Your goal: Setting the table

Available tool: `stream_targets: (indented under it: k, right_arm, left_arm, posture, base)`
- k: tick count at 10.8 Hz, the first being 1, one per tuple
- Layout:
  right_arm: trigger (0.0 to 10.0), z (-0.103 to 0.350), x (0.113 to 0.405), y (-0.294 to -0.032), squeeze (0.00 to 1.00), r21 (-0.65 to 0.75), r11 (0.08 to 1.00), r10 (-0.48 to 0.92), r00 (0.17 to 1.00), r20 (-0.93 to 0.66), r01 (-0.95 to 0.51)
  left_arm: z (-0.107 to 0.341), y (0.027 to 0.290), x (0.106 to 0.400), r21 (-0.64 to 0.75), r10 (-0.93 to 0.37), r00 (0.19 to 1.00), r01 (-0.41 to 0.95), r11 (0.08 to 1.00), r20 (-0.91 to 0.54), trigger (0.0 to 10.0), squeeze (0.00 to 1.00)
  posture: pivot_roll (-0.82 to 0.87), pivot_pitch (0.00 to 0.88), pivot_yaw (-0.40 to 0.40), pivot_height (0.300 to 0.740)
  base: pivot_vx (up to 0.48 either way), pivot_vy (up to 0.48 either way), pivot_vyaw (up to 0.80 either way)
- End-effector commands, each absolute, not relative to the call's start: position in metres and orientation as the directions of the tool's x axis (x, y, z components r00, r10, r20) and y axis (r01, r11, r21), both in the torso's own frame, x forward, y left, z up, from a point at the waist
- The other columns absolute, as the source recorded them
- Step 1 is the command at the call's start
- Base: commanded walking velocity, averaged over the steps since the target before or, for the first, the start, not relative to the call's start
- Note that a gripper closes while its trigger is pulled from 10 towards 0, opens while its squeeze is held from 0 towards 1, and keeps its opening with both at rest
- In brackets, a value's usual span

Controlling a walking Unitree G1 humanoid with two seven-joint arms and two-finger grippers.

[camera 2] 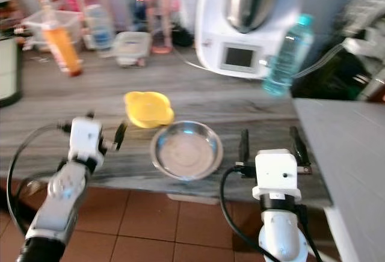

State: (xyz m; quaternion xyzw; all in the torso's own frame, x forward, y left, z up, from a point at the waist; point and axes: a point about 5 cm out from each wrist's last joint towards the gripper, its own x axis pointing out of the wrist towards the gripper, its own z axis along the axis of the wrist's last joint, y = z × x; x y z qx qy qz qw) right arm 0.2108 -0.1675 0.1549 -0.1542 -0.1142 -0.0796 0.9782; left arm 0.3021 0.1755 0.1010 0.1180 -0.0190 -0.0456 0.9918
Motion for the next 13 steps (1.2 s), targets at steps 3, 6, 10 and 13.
stream_targets:
  k: [3, 6, 10, 13]
  right_arm:
    - [10.0, 0.152, 0.211, -0.177, 0.00, -0.278, 0.935, -0.154, 0.957, 0.245, 0.221]
    - [10.0, 0.151, 0.211, -0.171, 0.00, -0.254, 0.945, -0.146, 0.959, 0.244, 0.208]
    - [10.0, 0.147, 0.210, -0.168, 0.00, -0.250, 0.948, -0.140, 0.963, 0.231, 0.198]
    - [10.0, 0.148, 0.210, -0.163, 0.00, -0.254, 0.953, -0.106, 0.968, 0.229, 0.165]
  left_arm:
    - [0.097, 0.172, 0.299, 0.264, -0.106, 0.993, 0.090, 0.960, 0.049, 10.0, 0.00]
    - [0.107, 0.172, 0.300, 0.263, -0.116, 0.988, 0.085, 0.961, 0.104, 10.0, 0.00]
    - [0.107, 0.168, 0.301, 0.277, -0.121, 0.988, 0.090, 0.957, 0.095, 10.0, 0.00]
    - [0.111, 0.168, 0.304, 0.279, -0.123, 0.988, 0.091, 0.956, 0.099, 10.0, 0.00]
  posture:
    - [0.08, 0.006, -0.013, 0.740]
    - [0.09, 0.003, -0.012, 0.740]
    - [0.09, 0.010, -0.007, 0.740]
    - [0.09, 0.026, -0.006, 0.740]
  base:
    - [0.000, 0.000, 0.00]
    - [0.000, 0.000, -0.21]
    - [0.000, 0.000, -0.40]
    - [0.000, 0.000, 0.00]
